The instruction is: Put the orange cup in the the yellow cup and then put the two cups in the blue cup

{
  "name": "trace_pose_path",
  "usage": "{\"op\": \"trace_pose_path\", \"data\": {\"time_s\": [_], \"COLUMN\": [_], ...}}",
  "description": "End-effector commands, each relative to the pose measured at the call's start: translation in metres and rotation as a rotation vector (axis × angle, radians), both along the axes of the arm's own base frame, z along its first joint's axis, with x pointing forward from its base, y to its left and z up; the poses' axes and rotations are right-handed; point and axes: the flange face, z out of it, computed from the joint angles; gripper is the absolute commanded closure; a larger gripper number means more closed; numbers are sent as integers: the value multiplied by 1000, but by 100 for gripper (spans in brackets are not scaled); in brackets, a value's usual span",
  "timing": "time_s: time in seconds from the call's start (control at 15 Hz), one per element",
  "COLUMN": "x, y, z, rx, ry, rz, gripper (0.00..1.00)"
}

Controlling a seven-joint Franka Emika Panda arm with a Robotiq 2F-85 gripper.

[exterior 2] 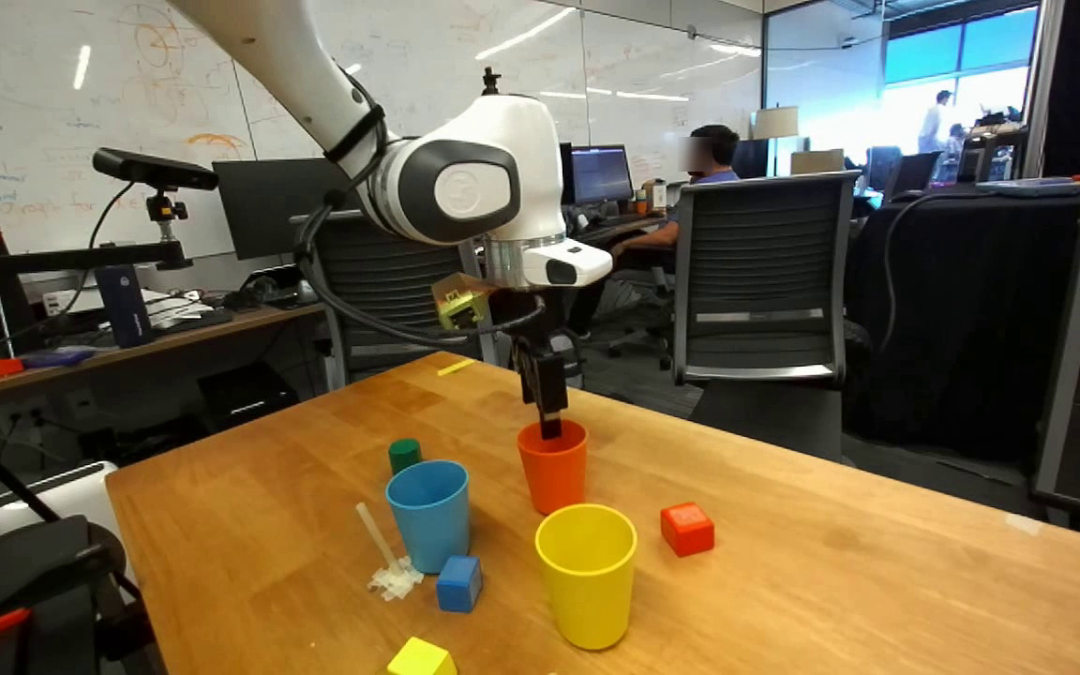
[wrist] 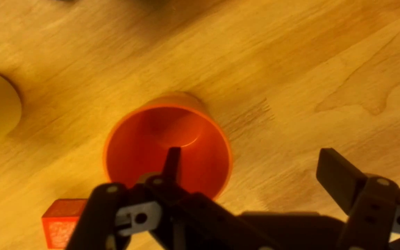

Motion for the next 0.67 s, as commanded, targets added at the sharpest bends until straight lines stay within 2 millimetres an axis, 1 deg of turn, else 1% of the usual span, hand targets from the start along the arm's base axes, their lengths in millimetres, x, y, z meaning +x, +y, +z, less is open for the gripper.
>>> {"op": "trace_pose_path", "data": {"time_s": [0.0, 0.07, 0.13, 0.2, 0.27, 0.33, 0.4, 0.6], "x": [15, 16, 16, 16, 15, 15, 14, 11], "y": [3, 2, 1, 0, -1, -1, -2, -2], "z": [-11, -15, -18, -22, -24, -26, -27, -26], "rx": [-9, -8, -2, -4, -5, -8, -8, -5], "ry": [3, 11, 22, 29, 35, 38, 42, 44], "rz": [31, 32, 28, 27, 30, 36, 41, 49], "gripper": [25, 26, 32, 42, 49, 58, 65, 89]}}
